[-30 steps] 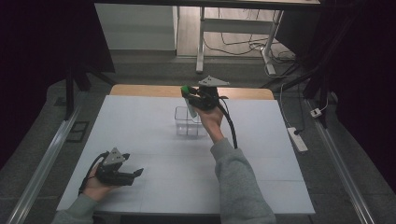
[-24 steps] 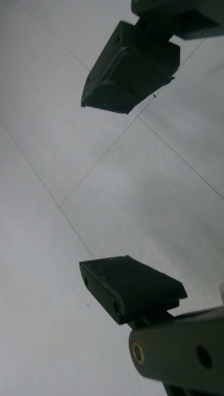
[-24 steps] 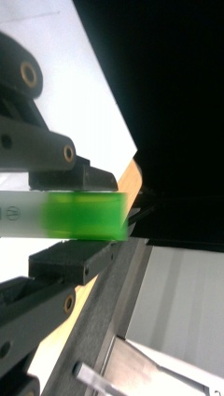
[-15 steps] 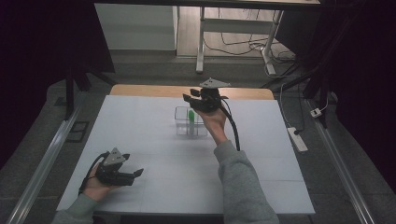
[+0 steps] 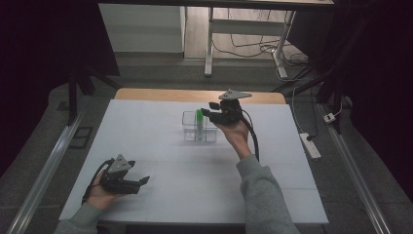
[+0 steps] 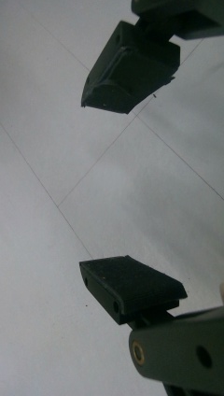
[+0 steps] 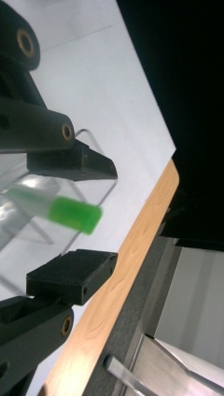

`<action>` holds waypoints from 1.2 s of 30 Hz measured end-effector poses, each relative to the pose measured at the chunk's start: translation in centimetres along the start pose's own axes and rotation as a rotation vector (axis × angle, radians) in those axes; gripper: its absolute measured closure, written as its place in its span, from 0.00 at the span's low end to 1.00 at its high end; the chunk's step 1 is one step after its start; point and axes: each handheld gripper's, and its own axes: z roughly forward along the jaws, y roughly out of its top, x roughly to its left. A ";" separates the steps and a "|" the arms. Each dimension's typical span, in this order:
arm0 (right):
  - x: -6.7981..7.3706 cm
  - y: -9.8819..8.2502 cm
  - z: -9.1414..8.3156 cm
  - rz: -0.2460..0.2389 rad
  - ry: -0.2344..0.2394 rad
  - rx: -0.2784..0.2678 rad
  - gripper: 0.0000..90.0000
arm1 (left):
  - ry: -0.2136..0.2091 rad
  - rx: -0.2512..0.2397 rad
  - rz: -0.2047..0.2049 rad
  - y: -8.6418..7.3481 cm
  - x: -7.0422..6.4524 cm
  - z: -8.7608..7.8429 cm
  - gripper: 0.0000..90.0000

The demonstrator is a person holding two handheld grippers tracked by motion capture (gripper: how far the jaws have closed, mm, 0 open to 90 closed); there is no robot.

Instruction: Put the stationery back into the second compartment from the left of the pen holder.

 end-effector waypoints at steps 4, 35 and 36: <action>-0.3 -1.0 -1.6 0.000 -0.006 0.014 0.57 | 0.002 0.002 0.000 0.0 0.0 0.0 0.21; -0.3 -11.3 -11.5 0.033 -0.055 0.181 0.53 | 0.009 0.007 -0.008 0.0 0.1 0.1 0.21; -0.3 -11.6 -11.8 0.034 -0.060 0.181 0.53 | 0.009 0.007 -0.008 0.0 0.1 0.1 0.21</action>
